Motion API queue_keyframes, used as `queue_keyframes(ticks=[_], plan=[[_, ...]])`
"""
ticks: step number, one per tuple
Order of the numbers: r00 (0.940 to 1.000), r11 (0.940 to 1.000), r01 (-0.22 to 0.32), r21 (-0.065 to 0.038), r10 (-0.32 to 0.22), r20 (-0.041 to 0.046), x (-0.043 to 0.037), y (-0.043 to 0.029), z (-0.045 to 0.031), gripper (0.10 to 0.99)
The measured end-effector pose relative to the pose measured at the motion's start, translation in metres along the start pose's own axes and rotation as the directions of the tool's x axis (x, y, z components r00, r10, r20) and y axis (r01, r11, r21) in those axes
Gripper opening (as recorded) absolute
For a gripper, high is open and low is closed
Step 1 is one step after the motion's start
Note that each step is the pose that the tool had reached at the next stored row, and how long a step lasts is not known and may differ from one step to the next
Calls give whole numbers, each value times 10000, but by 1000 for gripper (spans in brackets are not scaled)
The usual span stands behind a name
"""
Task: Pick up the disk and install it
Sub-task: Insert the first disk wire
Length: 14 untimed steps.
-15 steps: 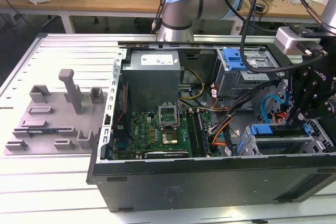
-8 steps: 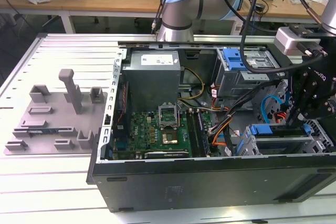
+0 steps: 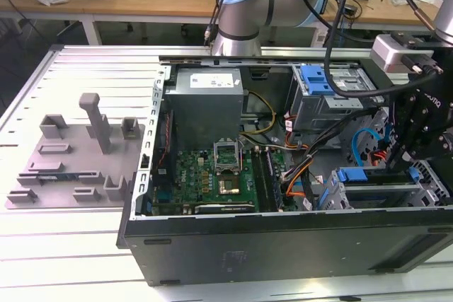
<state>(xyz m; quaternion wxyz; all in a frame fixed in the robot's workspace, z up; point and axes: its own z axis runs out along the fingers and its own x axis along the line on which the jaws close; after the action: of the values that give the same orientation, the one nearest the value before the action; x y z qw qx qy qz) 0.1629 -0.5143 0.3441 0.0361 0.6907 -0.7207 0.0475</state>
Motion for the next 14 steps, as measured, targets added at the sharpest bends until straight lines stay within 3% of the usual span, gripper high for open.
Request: queue_keyframes(ticks=[14], plan=[[10000,10000,0,0,0,-2,-20,1,-4,169]])
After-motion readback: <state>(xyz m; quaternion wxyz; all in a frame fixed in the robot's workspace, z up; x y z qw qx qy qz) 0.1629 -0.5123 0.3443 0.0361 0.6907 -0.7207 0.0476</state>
